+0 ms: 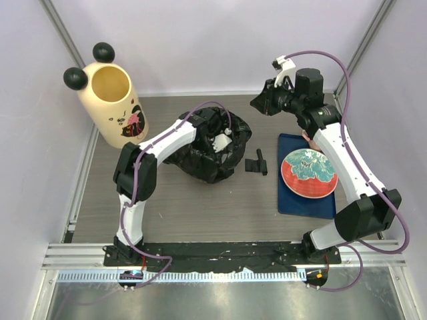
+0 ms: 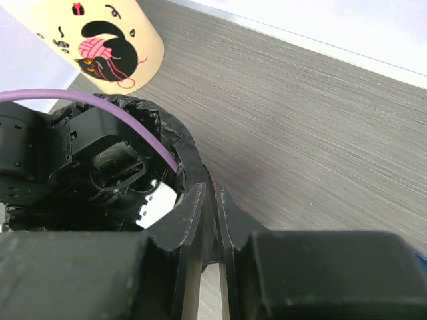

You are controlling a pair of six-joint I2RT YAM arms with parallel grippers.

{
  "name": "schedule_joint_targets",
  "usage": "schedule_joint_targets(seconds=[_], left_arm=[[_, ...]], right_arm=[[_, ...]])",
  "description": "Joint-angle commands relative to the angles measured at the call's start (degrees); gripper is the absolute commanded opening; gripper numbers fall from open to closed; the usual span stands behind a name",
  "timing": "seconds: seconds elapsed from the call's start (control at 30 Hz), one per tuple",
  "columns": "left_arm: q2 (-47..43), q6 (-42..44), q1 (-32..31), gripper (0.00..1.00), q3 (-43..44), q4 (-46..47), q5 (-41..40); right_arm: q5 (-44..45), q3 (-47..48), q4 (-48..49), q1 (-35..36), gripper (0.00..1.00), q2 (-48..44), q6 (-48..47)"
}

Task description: Put the trash bags into the trash bin

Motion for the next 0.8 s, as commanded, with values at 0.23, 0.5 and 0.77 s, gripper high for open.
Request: schedule_joint_targets(seconds=[0.23, 0.5, 0.77], left_arm=[[-11.5, 0.7, 0.2, 0.75, -2.8, 4.5, 4.1], [-8.4, 1.7, 0.4, 0.75, -3.9, 5.8, 9.2], [-5.2, -0.6, 0.3, 0.50, -3.2, 8.6, 10.5]], right_arm=[[-2.7, 2.4, 1.7, -0.1, 0.18, -0.2, 0.6], [-4.5, 2.4, 1.7, 0.4, 0.20, 0.8, 0.7], [-9.4, 2.2, 2.3, 2.0, 0.25, 1.9, 1.1]])
